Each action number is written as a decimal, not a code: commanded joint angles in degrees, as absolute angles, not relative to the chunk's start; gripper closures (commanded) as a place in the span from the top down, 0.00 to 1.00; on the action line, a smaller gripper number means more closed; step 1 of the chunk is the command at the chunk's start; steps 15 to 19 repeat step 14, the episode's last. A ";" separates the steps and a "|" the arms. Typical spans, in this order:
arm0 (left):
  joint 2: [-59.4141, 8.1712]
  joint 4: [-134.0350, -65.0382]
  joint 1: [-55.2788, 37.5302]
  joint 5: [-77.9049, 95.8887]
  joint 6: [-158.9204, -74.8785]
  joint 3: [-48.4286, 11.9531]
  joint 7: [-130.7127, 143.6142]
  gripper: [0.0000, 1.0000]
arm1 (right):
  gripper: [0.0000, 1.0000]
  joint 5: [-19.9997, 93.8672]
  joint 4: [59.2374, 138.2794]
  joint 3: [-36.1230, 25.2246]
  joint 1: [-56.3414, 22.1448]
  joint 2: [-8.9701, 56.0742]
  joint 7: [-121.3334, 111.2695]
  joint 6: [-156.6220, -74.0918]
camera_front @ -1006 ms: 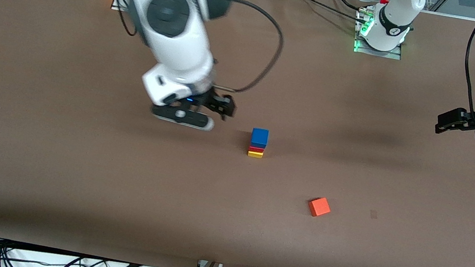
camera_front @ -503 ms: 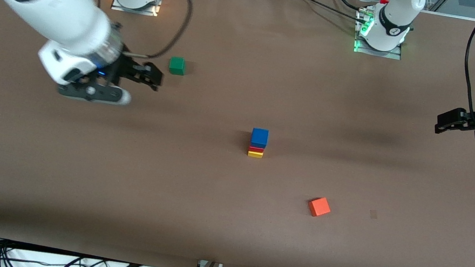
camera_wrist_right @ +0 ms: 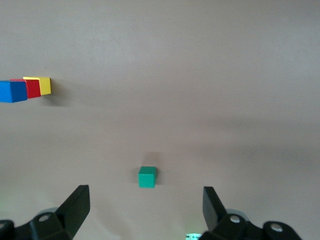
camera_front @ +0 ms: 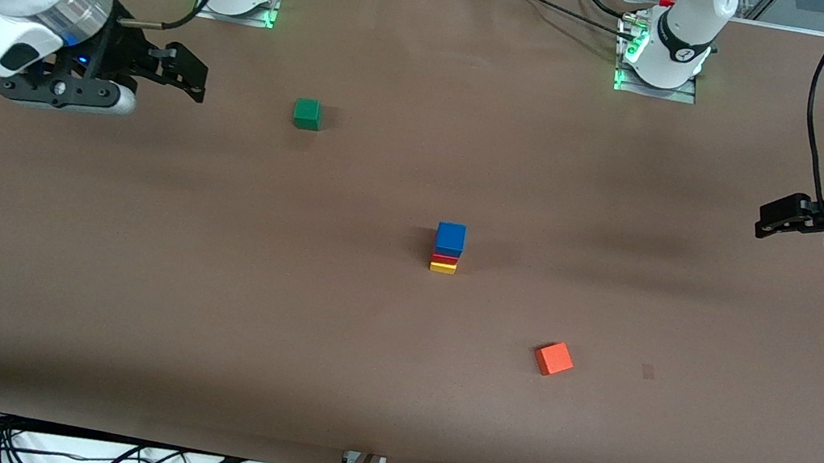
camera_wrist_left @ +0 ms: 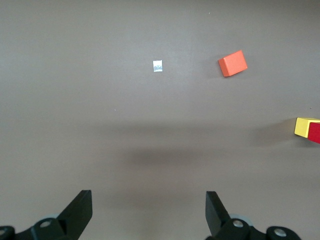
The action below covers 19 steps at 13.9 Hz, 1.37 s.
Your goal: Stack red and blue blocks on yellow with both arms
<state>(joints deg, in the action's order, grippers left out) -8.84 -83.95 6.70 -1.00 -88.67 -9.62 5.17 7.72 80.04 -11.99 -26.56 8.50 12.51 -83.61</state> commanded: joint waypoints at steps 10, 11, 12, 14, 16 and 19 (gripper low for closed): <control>-9.84 -81.83 6.33 -0.18 -87.63 -9.67 4.48 1.00 | 1.00 1.85 91.67 -4.57 -13.27 0.96 -3.78 -87.45; -9.84 -81.83 6.33 -0.18 -87.63 -9.58 4.48 1.00 | 1.00 1.76 90.97 -4.48 -13.18 1.31 -3.87 -87.45; -9.84 -81.83 6.33 -0.18 -87.63 -9.67 4.48 1.00 | 1.00 1.76 90.79 -4.40 -13.18 1.49 -3.87 -87.45; -9.84 -81.83 6.33 -0.18 -87.63 -9.67 4.48 1.00 | 1.00 1.76 90.35 -4.31 -13.18 1.49 -3.95 -87.36; -9.84 -81.83 6.33 -0.18 -87.63 -9.67 4.48 1.00 | 1.00 1.76 90.35 -4.31 -13.18 1.49 -3.95 -87.36; -9.84 -81.83 6.33 -0.18 -87.63 -9.67 4.48 1.00 | 1.00 1.76 90.35 -4.31 -13.18 1.49 -3.95 -87.36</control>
